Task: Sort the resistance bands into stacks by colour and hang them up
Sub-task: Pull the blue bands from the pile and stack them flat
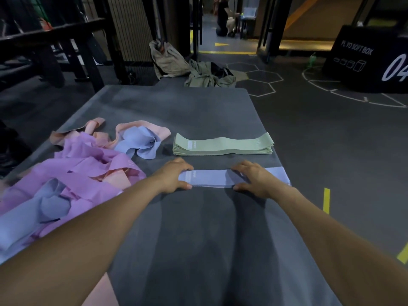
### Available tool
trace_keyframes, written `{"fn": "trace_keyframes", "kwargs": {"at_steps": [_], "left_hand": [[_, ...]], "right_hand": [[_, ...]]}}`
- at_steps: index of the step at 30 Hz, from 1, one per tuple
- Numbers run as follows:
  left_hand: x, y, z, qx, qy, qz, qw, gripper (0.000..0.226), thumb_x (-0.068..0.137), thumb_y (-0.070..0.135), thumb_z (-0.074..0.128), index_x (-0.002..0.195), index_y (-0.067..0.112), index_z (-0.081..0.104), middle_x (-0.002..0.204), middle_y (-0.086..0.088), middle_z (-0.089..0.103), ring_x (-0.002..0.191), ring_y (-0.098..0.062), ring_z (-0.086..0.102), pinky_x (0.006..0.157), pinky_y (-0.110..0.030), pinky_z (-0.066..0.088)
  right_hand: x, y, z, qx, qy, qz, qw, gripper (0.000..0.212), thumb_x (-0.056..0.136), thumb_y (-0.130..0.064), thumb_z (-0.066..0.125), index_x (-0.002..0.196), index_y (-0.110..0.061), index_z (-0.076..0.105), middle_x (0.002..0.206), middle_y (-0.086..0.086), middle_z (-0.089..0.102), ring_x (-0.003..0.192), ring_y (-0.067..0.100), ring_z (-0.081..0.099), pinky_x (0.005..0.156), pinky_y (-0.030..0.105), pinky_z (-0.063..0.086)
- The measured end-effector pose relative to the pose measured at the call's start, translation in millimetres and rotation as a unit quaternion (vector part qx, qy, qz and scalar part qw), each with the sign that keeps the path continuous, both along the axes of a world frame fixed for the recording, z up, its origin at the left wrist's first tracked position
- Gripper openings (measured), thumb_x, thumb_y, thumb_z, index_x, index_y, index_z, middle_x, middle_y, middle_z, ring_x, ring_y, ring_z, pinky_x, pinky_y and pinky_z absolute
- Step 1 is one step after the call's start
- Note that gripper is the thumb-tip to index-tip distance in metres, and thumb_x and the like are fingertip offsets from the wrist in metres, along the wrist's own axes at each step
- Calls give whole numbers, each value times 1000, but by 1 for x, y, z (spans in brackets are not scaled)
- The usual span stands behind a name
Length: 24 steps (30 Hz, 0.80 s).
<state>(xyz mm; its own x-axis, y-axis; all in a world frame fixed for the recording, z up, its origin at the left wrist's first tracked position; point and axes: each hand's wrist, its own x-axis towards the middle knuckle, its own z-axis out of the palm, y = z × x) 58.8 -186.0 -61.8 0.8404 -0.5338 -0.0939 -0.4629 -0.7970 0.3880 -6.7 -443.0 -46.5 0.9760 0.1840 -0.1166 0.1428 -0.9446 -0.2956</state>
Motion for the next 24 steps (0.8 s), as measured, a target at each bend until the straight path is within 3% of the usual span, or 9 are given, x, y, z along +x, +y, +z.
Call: {"fn": "trace_keyframes", "kwargs": {"at_steps": [5, 10, 13, 17, 24], "left_hand": [[-5, 2, -2, -33, 12, 2, 999, 58, 81, 26, 72, 133, 15, 49, 128, -6, 43, 121, -20, 43, 104, -24, 31], [-19, 12, 5, -62, -25, 21, 998, 69, 81, 27, 71, 141, 15, 38, 144, -4, 32, 132, -20, 35, 111, -31, 29], [-29, 25, 18, -92, -56, 45, 993, 60, 82, 24, 69, 136, 16, 44, 139, -4, 40, 127, -21, 42, 106, -37, 36], [-49, 62, 34, -103, -115, 91, 984, 49, 84, 22, 66, 130, 16, 52, 131, -6, 48, 122, -23, 45, 103, -34, 36], [-93, 156, 48, -90, -181, 195, 960, 39, 83, 16, 61, 121, 18, 58, 124, -6, 55, 119, -27, 48, 98, -36, 39]], "right_hand": [[-2, 5, 3, 0, 10, -7, 1000, 63, 87, -35, 63, 142, -19, 38, 141, 1, 38, 129, 24, 37, 107, 33, 30], [-4, 29, 13, 6, -7, -15, 1000, 59, 86, -29, 64, 139, -17, 41, 142, 3, 37, 131, 25, 35, 107, 32, 31], [-4, 66, 25, 41, -26, -10, 999, 57, 89, -26, 61, 140, -14, 40, 142, 6, 38, 131, 24, 36, 106, 28, 29], [-8, 124, 35, 82, -37, 27, 996, 52, 89, -20, 60, 138, -11, 43, 134, 10, 44, 125, 25, 43, 98, 23, 30], [-21, 237, 48, 125, -48, 100, 986, 40, 87, -13, 62, 126, -6, 55, 124, 14, 56, 117, 28, 51, 94, 26, 34]]}}
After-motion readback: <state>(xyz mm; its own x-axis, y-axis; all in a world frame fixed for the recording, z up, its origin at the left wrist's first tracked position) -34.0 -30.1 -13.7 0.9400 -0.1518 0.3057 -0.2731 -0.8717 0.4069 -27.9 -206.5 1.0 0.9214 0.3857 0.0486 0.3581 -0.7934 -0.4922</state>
